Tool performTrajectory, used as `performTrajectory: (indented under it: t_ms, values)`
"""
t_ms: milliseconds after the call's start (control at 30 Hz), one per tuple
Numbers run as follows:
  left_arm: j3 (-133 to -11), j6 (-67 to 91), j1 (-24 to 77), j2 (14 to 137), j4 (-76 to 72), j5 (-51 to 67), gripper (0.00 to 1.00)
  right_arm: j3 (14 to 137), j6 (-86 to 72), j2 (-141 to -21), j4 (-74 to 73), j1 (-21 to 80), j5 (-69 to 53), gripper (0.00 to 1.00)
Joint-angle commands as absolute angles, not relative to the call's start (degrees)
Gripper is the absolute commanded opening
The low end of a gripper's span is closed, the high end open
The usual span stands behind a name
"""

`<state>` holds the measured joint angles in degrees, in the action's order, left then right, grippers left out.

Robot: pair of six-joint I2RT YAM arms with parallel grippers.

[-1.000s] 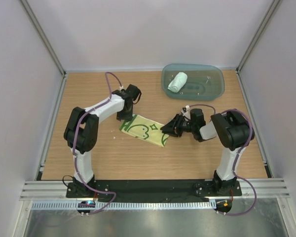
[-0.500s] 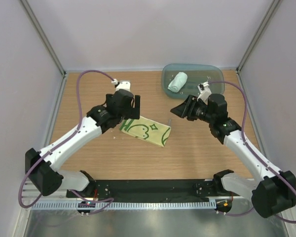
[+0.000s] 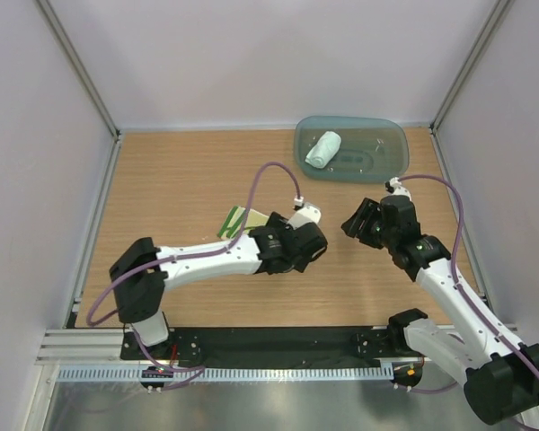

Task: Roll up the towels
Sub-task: Fold the towel, then roll the towel

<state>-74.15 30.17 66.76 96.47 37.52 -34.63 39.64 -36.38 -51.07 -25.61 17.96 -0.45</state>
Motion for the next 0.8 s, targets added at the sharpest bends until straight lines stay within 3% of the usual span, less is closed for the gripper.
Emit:
performTrajectory:
  t_ms: [0,433,767]
  values:
    - [-79.6,31.6,69.3,102.5,39.8,-40.4,0.89,41.7,-36.9,-51.6,-30.6,18.3,5.8,0.58]
    - [-84.6,30.1,70.0,114.5,38.1,-35.8,0.84,41.0,-36.4,-52.4,-30.4,18.3,5.3,0.58]
    - [-85.1,30.1,70.0,118.4,38.1,-37.6,0.70,40.9,-36.2,-54.6,-28.7,18.3,4.1,0.58]
